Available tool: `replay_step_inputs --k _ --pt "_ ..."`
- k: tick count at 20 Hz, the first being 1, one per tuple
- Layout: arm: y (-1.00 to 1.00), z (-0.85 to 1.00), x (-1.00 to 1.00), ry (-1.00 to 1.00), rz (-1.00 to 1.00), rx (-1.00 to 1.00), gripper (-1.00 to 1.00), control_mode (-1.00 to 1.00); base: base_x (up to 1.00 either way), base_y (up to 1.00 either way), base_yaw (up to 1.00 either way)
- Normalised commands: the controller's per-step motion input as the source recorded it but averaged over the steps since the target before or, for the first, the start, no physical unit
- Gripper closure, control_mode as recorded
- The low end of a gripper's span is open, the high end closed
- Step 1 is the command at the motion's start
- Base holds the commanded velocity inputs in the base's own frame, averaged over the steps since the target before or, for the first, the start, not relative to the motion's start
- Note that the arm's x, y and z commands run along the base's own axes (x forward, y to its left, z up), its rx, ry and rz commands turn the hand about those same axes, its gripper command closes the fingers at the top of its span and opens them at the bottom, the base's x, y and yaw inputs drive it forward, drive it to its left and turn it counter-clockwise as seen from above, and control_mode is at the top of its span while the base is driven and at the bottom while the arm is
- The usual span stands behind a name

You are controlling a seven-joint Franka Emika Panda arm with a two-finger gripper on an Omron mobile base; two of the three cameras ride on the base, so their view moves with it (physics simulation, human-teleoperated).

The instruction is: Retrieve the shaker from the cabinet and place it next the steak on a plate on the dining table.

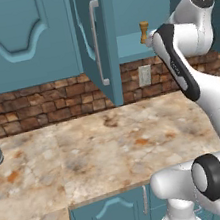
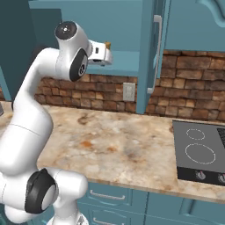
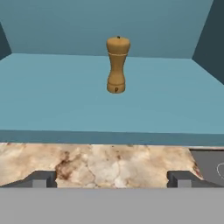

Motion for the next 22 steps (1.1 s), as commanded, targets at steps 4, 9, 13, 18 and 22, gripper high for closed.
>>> replay_step_inputs --k 4,9,13,18,22 --pt "-0.05 0.15 0.33 0.00 0.00 0.00 -1.00 -1.00 0.00 0.00 0.00" --pt "0.00 0.03 0.38 0.00 0.00 0.00 -1.00 -1.00 0.00 0.00 0.00" --pt "0.00 0.00 0.45 0.00 0.00 0.00 -1.00 -1.00 0.00 0.00 0.00" --pt "0.00 0.00 0.35 0.00 0.00 0.00 -1.00 -1.00 0.00 0.00 0.00" --pt "0.00 0.00 0.28 0.00 0.00 0.00 -1.00 -1.00 0.00 0.00 0.00"
